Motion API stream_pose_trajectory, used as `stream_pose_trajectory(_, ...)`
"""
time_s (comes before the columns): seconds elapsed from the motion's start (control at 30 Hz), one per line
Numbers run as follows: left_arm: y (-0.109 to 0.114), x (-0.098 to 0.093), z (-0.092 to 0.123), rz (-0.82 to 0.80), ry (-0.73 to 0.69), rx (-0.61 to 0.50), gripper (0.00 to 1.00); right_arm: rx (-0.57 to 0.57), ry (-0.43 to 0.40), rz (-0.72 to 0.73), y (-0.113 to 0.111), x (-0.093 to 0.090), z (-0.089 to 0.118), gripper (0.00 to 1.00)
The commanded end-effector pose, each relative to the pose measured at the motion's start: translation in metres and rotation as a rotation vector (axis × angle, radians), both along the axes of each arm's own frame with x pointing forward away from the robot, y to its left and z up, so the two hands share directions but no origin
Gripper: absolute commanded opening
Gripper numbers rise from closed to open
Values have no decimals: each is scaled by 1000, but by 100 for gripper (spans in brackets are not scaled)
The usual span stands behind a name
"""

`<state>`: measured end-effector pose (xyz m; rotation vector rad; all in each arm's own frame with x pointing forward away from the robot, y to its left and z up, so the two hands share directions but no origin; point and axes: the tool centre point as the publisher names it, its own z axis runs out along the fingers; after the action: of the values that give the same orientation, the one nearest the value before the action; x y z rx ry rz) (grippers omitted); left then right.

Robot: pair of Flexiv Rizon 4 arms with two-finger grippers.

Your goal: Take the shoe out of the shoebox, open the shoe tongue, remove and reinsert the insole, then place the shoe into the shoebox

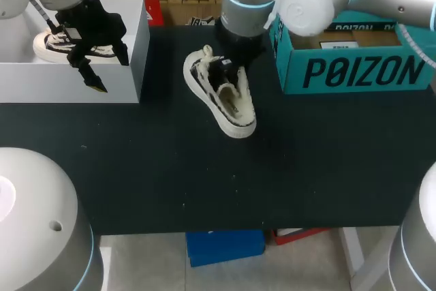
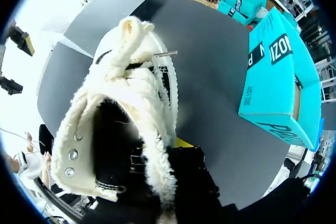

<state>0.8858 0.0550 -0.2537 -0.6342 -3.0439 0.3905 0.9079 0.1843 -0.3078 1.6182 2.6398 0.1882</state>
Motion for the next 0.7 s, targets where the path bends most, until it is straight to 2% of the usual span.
stream_pose_trajectory(0.03, 0, -1, 0, 1, -1, 3, 100, 15, -5, 150, -6, -3, 51, 0)
stream_pose_trajectory(0.2, 0, -1, 0, 1, -1, 3, 100, 28, -31, 395, -5, -2, 81, 0)
stream_pose_trajectory(0.3, 0, -1, 0, 1, -1, 3, 100, 21, -31, 542, -7, 3, 91, 0)
stream_pose_trajectory(0.4, 0, -1, 0, 1, -1, 3, 100, -26, -19, 740, -12, 10, 100, 0)
stream_pose_trajectory(0.5, 0, -1, 0, 1, -1, 3, 100, -74, 0, 875, -16, 16, 113, 0)
stream_pose_trajectory(0.6, 0, -1, 0, 1, -1, 3, 100, -90, 3, 947, -18, 20, 135, 0)
stream_pose_trajectory(0.7, 0, -1, 0, 1, -1, 3, 100, -94, -15, 942, -18, 20, 169, 0)
